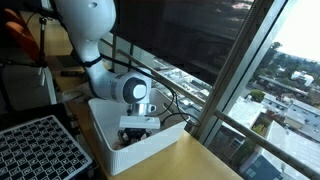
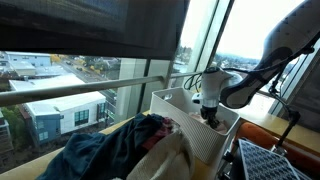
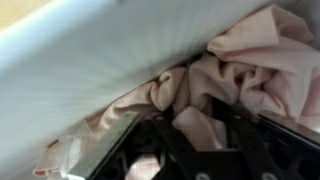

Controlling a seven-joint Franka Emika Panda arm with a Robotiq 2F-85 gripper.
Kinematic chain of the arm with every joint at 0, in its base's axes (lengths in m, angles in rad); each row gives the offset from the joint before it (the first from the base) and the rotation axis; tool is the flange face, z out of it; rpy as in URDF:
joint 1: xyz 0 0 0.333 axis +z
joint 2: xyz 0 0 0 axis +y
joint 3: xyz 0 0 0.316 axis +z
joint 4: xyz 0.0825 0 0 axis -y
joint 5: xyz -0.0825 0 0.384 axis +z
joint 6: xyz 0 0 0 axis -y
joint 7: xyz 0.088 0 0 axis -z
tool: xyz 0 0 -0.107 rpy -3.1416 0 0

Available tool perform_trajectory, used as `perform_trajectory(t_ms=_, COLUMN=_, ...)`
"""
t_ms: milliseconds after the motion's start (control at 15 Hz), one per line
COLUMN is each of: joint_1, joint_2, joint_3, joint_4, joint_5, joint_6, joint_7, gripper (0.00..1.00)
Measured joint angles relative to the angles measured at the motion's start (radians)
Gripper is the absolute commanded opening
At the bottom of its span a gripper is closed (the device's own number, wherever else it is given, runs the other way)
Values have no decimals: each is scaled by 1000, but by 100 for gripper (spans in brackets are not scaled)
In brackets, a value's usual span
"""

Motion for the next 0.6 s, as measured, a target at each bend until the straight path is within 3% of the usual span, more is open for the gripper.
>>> perform_trajectory(t_ms=67, joint_1=-1, joint_2=-15, joint_3=1, joint_4=-4, joint_5=24, joint_6=-1, joint_7=3, gripper=1)
perform_trajectory(t_ms=133, joint_1=-2, joint_2=-36, joint_3=4, joint_4=-9, joint_5=49, joint_6=-1, joint_7=5, gripper=0)
perform_trajectory(t_ms=600, joint_1=2, joint_2=-327, joint_3=38, joint_4=-73, joint_5=224, joint_6=-40, joint_7=28, gripper=3)
